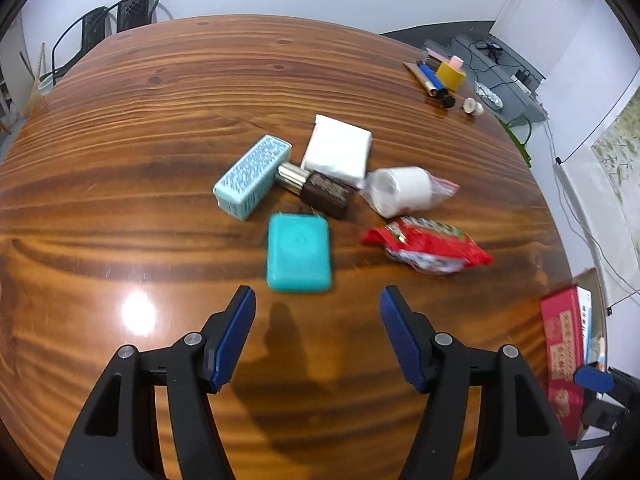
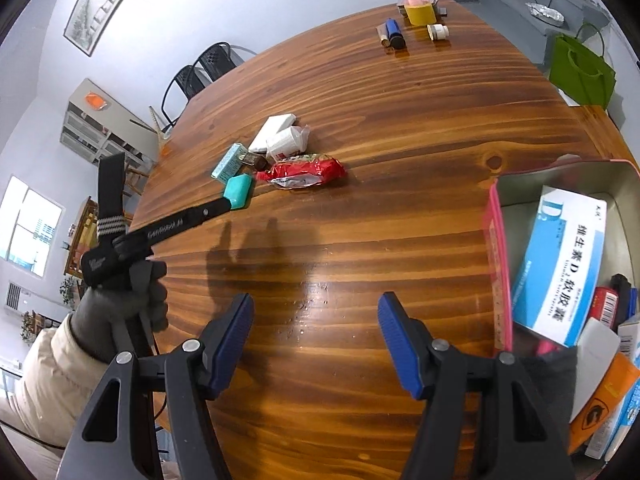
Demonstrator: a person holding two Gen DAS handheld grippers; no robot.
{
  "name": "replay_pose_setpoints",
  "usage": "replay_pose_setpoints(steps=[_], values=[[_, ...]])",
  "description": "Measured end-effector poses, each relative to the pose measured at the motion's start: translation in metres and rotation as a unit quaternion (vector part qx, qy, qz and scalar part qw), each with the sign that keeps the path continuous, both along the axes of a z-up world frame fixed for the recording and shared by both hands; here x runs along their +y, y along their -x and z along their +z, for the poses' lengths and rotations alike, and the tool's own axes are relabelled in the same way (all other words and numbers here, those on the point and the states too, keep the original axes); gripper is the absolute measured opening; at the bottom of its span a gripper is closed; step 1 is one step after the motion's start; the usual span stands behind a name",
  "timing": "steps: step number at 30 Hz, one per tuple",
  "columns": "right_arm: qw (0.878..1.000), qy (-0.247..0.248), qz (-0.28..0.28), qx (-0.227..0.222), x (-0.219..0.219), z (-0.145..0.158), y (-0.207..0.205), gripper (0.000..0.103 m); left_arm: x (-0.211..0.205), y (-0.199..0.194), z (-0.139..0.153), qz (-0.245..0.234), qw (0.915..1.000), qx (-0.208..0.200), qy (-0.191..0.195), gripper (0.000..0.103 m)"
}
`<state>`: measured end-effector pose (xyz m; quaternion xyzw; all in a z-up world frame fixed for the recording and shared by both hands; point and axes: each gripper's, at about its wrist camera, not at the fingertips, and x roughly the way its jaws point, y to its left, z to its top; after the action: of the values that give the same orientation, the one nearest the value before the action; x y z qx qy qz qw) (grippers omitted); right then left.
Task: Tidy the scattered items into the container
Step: 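Move both grippers back over the table toward the teal soap box, then grasp the teal soap box with the left gripper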
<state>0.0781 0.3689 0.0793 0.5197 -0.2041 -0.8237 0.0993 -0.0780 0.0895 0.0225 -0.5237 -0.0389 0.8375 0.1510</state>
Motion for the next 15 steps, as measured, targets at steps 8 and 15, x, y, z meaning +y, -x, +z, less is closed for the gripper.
replay_pose_setpoints(steps=[8, 15], values=[[1.0, -0.013, -0.001, -0.008, -0.012, -0.008, 0.018, 0.069, 0.004, 0.027, -0.012, -0.014, 0.9999, -0.001, 0.009, 0.068], [1.0, -0.019, 0.001, -0.013, -0.02, -0.013, 0.031, 0.069, 0.009, 0.032, -0.02, -0.032, 0.9992, 0.002, 0.023, 0.068]])
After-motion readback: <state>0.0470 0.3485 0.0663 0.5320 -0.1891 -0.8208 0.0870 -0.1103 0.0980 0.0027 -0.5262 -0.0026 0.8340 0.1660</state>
